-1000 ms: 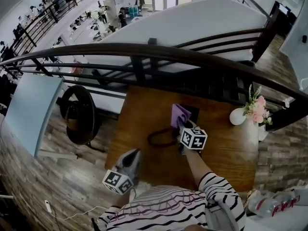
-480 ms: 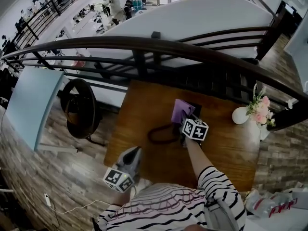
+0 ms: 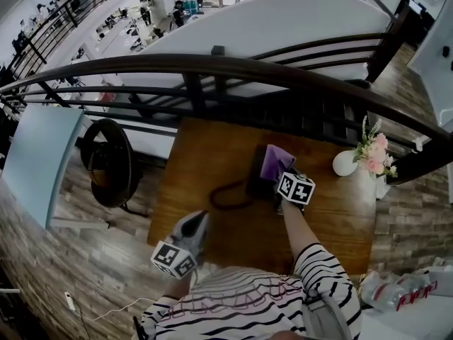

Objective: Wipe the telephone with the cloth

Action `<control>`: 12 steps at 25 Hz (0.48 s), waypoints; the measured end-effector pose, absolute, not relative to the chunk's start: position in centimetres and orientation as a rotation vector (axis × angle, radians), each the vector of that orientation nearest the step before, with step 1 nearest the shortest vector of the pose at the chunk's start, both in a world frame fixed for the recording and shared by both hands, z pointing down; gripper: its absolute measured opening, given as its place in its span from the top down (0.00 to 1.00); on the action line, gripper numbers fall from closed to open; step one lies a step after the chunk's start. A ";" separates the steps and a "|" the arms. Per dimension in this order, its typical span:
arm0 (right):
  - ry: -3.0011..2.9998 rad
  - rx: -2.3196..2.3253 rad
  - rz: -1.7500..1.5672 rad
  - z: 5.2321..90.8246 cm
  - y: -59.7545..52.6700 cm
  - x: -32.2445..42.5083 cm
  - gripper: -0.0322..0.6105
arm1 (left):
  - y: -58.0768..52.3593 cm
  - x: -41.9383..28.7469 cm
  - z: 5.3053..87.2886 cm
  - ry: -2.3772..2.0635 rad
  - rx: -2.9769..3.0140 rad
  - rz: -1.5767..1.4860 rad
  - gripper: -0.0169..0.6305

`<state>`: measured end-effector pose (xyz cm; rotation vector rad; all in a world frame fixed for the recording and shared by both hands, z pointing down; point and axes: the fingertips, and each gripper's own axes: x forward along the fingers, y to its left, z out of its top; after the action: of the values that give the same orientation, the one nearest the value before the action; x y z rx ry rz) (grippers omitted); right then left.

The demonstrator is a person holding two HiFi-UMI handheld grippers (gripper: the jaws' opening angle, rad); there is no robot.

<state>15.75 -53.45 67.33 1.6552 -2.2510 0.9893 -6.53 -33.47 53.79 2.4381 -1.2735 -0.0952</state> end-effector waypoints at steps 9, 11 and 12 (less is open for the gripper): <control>-2.150 1.768 0.956 67.6 -52.2 21.9 0.89 | -34.2 -3.6 53.2 -1.173 2.503 -0.096 0.97; -2.142 1.783 0.958 67.5 -51.8 22.3 0.89 | -34.1 -3.1 53.0 -1.158 2.512 -0.097 0.97; -2.143 1.790 0.960 67.4 -51.7 22.4 0.89 | -34.0 -3.0 53.0 -1.154 2.516 -0.097 0.97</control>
<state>22.44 -51.69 67.39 1.7897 -2.1427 0.9600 -2.98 -34.03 52.98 2.5163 -1.1536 -0.0975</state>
